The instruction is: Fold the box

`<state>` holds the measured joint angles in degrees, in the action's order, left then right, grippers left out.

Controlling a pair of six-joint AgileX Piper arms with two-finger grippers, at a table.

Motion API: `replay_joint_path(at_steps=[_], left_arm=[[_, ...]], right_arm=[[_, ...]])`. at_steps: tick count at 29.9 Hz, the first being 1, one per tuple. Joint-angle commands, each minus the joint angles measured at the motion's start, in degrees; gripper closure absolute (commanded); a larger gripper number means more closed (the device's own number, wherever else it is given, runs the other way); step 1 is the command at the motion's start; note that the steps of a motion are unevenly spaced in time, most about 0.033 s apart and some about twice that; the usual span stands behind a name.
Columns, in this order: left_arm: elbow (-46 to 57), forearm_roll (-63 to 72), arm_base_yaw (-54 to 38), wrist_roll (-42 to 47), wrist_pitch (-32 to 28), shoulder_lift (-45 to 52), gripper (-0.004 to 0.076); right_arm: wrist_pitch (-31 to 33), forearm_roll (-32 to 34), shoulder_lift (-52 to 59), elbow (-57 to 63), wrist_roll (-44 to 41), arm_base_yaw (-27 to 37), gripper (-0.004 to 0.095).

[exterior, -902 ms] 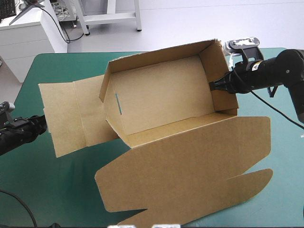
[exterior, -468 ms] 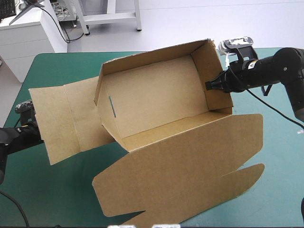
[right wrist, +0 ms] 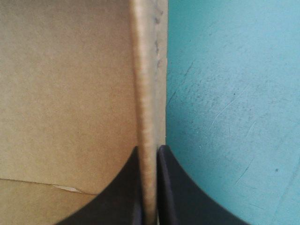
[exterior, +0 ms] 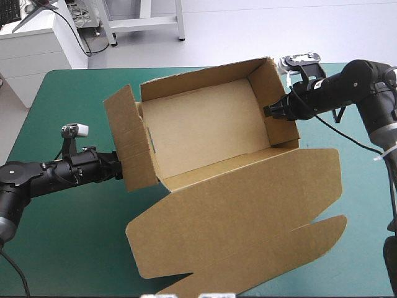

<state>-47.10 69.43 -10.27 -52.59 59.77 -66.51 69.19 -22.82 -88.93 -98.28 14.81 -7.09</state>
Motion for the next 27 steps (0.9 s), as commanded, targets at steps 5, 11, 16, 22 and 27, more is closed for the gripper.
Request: replay_joint_path(at_steps=[5, 11, 16, 22, 27], left_arm=[[-2.52, 14.6, 1.37, -4.32, 6.07, 1.24, 0.0107], [-5.13, 20.17, 1.37, -4.88, 12.58, 1.24, 0.0107], [-6.15, 22.94, 1.62, -4.16, 14.84, 1.24, 0.0107], [-6.15, 27.08, 1.62, -4.55, 14.38, 1.24, 0.0107], [-6.15, 25.37, 1.93, -3.14, 14.15, 1.24, 0.0107]], right_arm=[[-3.63, 0.63, 2.38, -1.51, -1.41, 0.47, 0.0908], [-4.54, 0.83, 2.38, -1.51, -1.77, 0.34, 0.0908], [-4.54, 0.83, 2.38, -1.41, -1.77, 0.34, 0.0907], [-4.54, 0.72, 2.38, -1.41, -2.49, -0.06, 0.0907], [-5.75, 3.45, 2.71, -1.41, -5.17, -3.91, 0.0907]])
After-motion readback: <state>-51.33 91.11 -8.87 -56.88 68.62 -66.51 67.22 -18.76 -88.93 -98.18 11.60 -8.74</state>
